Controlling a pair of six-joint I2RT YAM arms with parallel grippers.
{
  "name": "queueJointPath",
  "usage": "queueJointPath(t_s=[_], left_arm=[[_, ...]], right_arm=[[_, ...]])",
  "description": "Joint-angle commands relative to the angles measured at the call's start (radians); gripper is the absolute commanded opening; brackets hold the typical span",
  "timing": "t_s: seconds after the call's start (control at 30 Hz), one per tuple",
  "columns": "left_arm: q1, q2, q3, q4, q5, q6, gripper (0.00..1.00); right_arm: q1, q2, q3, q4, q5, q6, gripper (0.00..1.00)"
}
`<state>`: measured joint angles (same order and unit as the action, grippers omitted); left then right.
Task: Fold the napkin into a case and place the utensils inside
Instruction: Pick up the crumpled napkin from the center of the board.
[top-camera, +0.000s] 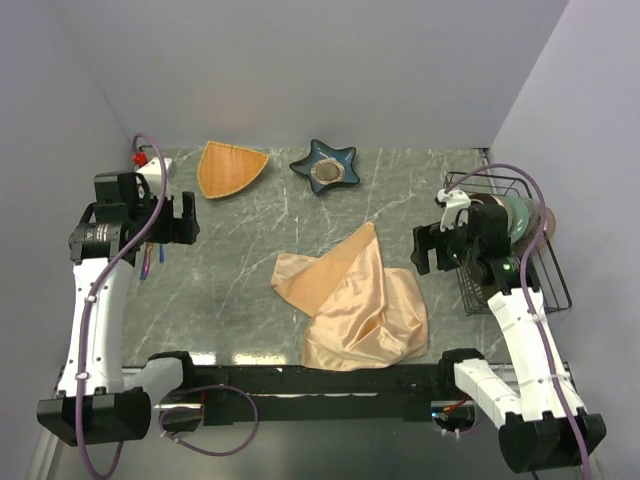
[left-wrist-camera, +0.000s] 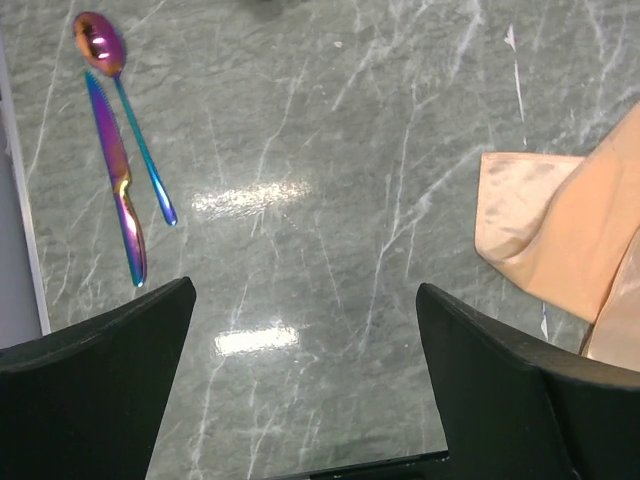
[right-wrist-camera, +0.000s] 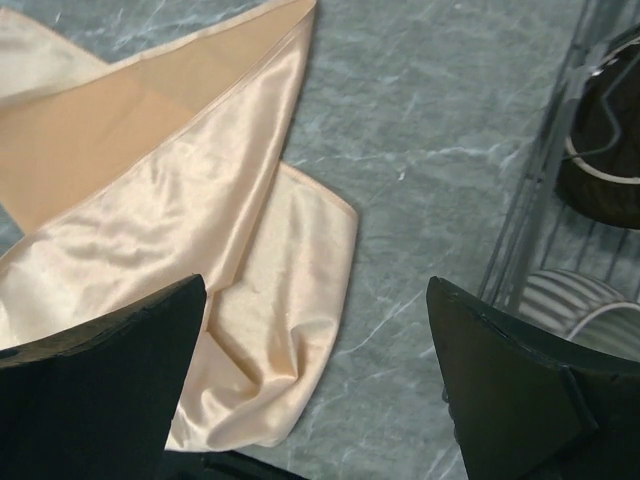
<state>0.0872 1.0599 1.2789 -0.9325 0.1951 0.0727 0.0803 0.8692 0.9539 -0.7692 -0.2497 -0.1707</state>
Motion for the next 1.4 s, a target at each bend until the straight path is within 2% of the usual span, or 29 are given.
queueJointPath(t_s=[0.0,0.1,0.2,0.23,0.43,0.57,0.67,0.8,0.97,1.13,1.37], left_arm=[[-0.02,0.021,0.022,0.024,0.091,0.059,0.99],[-0.061,0.015,-0.033,0.076,0.129,0.085,0.99],[-0.18,0.041,-0.088,0.103,0.081,0.085,0.99],[-0.251,0.064,-0.119,0.131,0.058,0.072,0.99],[-0.41,0.199,-0.162,0.214,0.07,0.082,0.98],[-0.523,0.325,-0.165,0.319,0.038,0.116,0.87],[-0.561,0.419,-0.144,0.363,0.03,0.13,0.78],[-0.618,0.544,-0.102,0.403,0.006,0.133,0.73],[-0.678,0.661,-0.058,0.425,-0.06,0.151,0.63],[-0.684,0.703,-0.039,0.442,-0.094,0.145,0.59],[-0.658,0.69,-0.016,0.397,-0.04,0.147,0.62]], right_arm=[[-0.004,0.062,0.072,-0.05,-0.081,-0.029,1.0],[-0.004,0.126,0.083,-0.058,-0.127,-0.023,1.0],[-0.002,0.184,0.091,-0.042,-0.155,0.0,1.0],[0.004,0.2,0.091,-0.035,-0.161,0.017,1.0],[0.033,0.333,0.111,0.027,-0.165,0.053,1.0],[0.079,0.497,0.163,0.056,-0.119,0.06,1.0],[0.09,0.589,0.215,0.079,-0.097,0.069,1.0],[0.096,0.712,0.307,0.108,-0.054,0.082,1.0],[0.099,0.878,0.445,0.134,-0.031,0.097,0.89],[0.108,1.007,0.538,0.159,-0.026,0.089,0.77],[0.124,1.129,0.621,0.189,-0.037,0.097,0.65]])
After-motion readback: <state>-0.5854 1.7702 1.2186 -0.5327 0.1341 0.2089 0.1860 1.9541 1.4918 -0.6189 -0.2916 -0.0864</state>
